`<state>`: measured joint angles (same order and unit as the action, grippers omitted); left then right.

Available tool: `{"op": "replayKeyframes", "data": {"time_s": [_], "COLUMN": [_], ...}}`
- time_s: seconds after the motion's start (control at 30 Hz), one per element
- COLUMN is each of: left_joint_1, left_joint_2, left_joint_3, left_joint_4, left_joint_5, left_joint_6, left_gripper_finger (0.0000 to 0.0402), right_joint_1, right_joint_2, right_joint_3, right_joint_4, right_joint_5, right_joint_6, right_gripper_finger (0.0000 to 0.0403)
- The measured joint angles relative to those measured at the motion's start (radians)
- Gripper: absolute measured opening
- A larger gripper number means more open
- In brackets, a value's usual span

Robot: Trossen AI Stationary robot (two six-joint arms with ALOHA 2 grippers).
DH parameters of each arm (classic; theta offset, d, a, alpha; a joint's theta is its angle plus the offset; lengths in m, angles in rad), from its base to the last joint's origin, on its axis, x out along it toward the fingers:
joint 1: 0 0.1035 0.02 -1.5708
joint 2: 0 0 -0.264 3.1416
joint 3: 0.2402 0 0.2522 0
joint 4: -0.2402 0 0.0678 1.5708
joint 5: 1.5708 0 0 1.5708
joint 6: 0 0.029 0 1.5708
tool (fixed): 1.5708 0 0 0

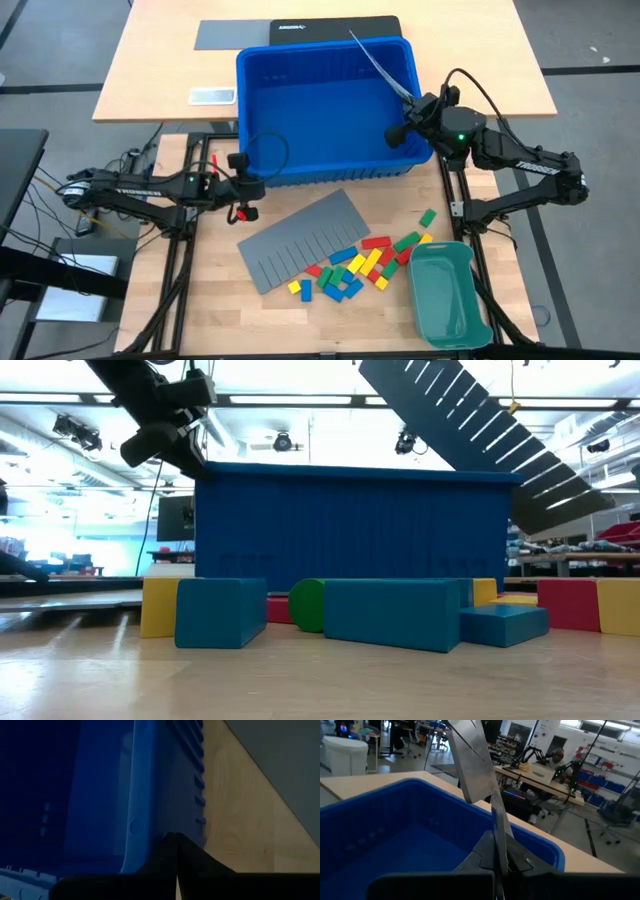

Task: Sort Items/Unsort Items

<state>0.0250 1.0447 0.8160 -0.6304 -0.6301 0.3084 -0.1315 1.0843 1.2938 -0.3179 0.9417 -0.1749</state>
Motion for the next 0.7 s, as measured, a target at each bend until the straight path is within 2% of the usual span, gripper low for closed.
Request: {"op": "replayKeyframes", "data": {"time_s": [0.17, 0.43, 0.57, 0.7], "left_joint_1": [-0.009, -0.061, -0.064, -0.064], "left_joint_2": [-0.017, -0.022, -0.021, -0.02], "left_joint_3": [0.049, 0.23, 0.338, 0.462], "left_joint_4": [0.048, 0.069, 0.09, 0.152], "left_joint_5": [0.057, 0.168, 0.115, 0.042], "left_joint_6": [0.0, 0.005, 0.053, 0.167], "left_gripper_finger": [0.0001, 0.0001, 0.0008, 0.0027], "right_joint_1": [0.065, 0.159, 0.208, 0.257], "right_joint_2": [0.0, 0.0, 0.0, 0.018], "right_joint_3": [0.0, 0.0, 0.0, 0.0], "right_joint_4": [0.068, 0.29, 0.316, 0.309], "right_joint_5": [0.075, 0.15, 0.112, 0.037], "right_joint_6": [-0.127, -0.423, -0.507, -0.5], "right_gripper_finger": [0.0, 0.0, 0.0, 0.0]}}
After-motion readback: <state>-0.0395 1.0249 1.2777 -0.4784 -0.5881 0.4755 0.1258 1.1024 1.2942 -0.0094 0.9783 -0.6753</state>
